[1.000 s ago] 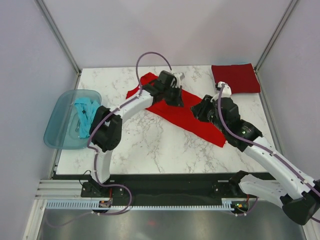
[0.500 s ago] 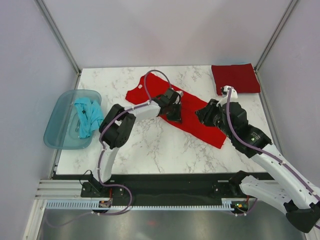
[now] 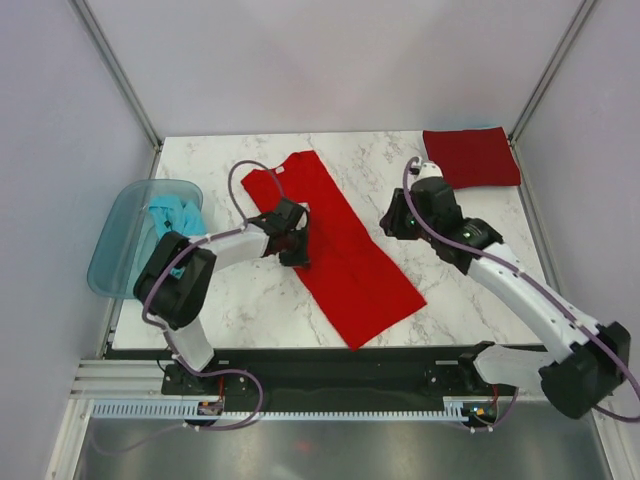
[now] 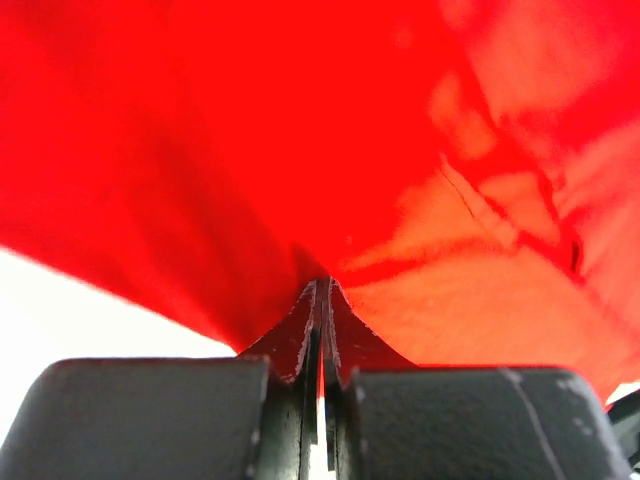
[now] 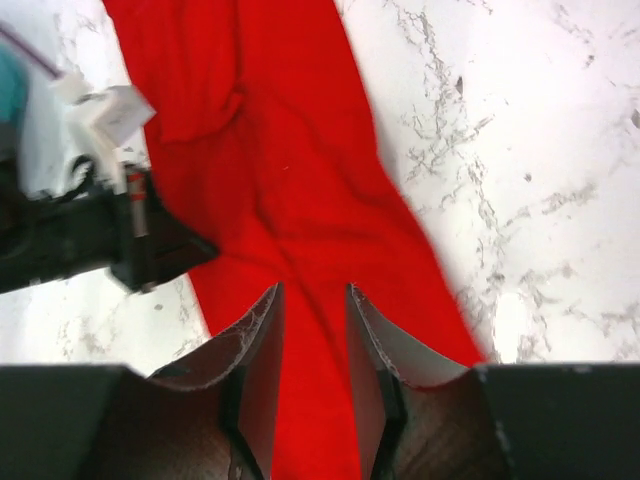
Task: Fold and stack the t-shirts
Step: Fold the tshirt
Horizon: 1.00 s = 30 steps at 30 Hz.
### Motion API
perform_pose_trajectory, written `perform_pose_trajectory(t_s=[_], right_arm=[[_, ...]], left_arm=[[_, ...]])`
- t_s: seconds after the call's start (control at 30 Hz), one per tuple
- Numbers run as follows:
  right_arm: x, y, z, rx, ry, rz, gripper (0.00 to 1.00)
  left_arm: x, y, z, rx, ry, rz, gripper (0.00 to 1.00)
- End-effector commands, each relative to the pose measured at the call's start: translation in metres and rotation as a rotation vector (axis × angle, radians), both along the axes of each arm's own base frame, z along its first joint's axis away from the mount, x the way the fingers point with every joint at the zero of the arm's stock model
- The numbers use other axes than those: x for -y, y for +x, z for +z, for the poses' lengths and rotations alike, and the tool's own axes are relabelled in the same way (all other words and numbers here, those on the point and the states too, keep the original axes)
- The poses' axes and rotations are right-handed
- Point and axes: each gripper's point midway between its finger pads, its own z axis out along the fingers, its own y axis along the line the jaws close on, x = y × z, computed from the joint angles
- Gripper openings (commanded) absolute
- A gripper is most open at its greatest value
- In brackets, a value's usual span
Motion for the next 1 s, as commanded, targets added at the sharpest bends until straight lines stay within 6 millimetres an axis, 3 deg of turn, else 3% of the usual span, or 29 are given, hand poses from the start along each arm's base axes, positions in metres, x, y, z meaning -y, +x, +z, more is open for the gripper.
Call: perform_pose_trajectory(t_s=[0.0, 0.03, 0.1, 0.13, 0.17, 0.2, 0.23, 0.27, 0.3, 0.33, 0.37, 0.4, 0.43, 0.47, 0.5, 0.53, 0.6, 0.63, 0.7, 0.73, 0.8, 0.87, 0.9, 0.93, 0.97], right_arm=[[-0.023, 0.033, 0.009, 0.044, 0.003, 0.125, 0.39], [-0.037, 0.049, -0.004, 0.030, 0.008, 0.168, 0.40], [-0.056, 0.071, 0.008, 0.085, 0.027, 0.255, 0.43], [-0.066, 0.088, -0.010, 0.067, 0.016, 0.274, 0.44], [-0.071, 0.099, -0.014, 0.070, 0.007, 0.291, 0.47], [-0.079, 0.114, 0.000, 0.114, -0.001, 0.317, 0.47], [-0.087, 0.127, -0.028, 0.067, -0.030, 0.331, 0.47], [-0.095, 0.143, -0.017, 0.102, -0.029, 0.339, 0.48], [-0.102, 0.154, -0.048, 0.061, -0.061, 0.371, 0.48], [-0.106, 0.161, -0.055, 0.059, -0.070, 0.384, 0.48], [-0.112, 0.175, -0.049, 0.087, -0.071, 0.390, 0.48], [-0.114, 0.183, -0.057, 0.083, -0.081, 0.393, 0.48], [-0.118, 0.192, -0.082, 0.044, -0.087, 0.408, 0.48], [-0.124, 0.204, -0.076, 0.068, -0.073, 0.416, 0.49], [-0.127, 0.210, -0.082, 0.062, -0.067, 0.423, 0.49], [-0.130, 0.216, -0.107, 0.024, -0.070, 0.426, 0.49], [-0.135, 0.233, -0.107, 0.042, -0.053, 0.431, 0.49], [-0.134, 0.239, -0.126, 0.014, -0.059, 0.426, 0.49], [-0.133, 0.250, -0.126, 0.026, -0.054, 0.408, 0.48], [-0.131, 0.254, -0.131, 0.021, -0.054, 0.395, 0.48], [-0.120, 0.262, -0.131, 0.022, -0.066, 0.335, 0.48], [-0.109, 0.265, -0.124, 0.038, -0.071, 0.288, 0.48], [-0.103, 0.267, -0.121, 0.042, -0.074, 0.252, 0.48], [-0.101, 0.269, -0.105, 0.077, -0.061, 0.240, 0.48], [-0.097, 0.266, -0.106, 0.072, -0.058, 0.231, 0.48]], left_arm=[[-0.048, -0.012, 0.008, 0.000, 0.073, 0.041, 0.04], [-0.051, -0.004, 0.030, 0.050, 0.037, 0.041, 0.06], [-0.056, 0.009, 0.053, 0.099, -0.005, 0.058, 0.15], [-0.060, 0.015, 0.064, 0.127, -0.019, 0.067, 0.24], [-0.065, 0.021, 0.070, 0.141, -0.027, 0.081, 0.28], [-0.068, 0.031, 0.079, 0.164, -0.036, 0.096, 0.31], [-0.081, 0.042, 0.081, 0.173, -0.033, 0.122, 0.31], [-0.087, 0.049, 0.077, 0.164, -0.027, 0.136, 0.31], [-0.099, 0.063, 0.081, 0.179, -0.024, 0.168, 0.32], [-0.105, 0.070, 0.078, 0.174, -0.018, 0.183, 0.32], [-0.108, 0.076, 0.065, 0.141, -0.009, 0.186, 0.32], [-0.114, 0.091, 0.068, 0.152, -0.016, 0.203, 0.32], [-0.114, 0.097, 0.066, 0.144, -0.023, 0.200, 0.31], [-0.116, 0.105, 0.064, 0.142, -0.025, 0.208, 0.31], [-0.116, 0.119, 0.056, 0.128, -0.028, 0.213, 0.30], [-0.115, 0.126, 0.054, 0.125, -0.031, 0.215, 0.30], [-0.112, 0.146, 0.044, 0.118, -0.029, 0.217, 0.29], [-0.114, 0.152, 0.037, 0.113, -0.015, 0.222, 0.29], [-0.115, 0.169, 0.038, 0.135, -0.001, 0.222, 0.29], [-0.117, 0.173, 0.020, 0.107, 0.021, 0.222, 0.29], [-0.123, 0.191, 0.016, 0.126, 0.046, 0.220, 0.30], [-0.127, 0.196, -0.010, 0.082, 0.077, 0.206, 0.30], [-0.128, 0.212, -0.003, 0.115, 0.079, 0.201, 0.30], [-0.132, 0.216, -0.005, 0.097, 0.089, 0.218, 0.30], [-0.128, 0.219, -0.021, 0.061, 0.063, 0.202, 0.30]])
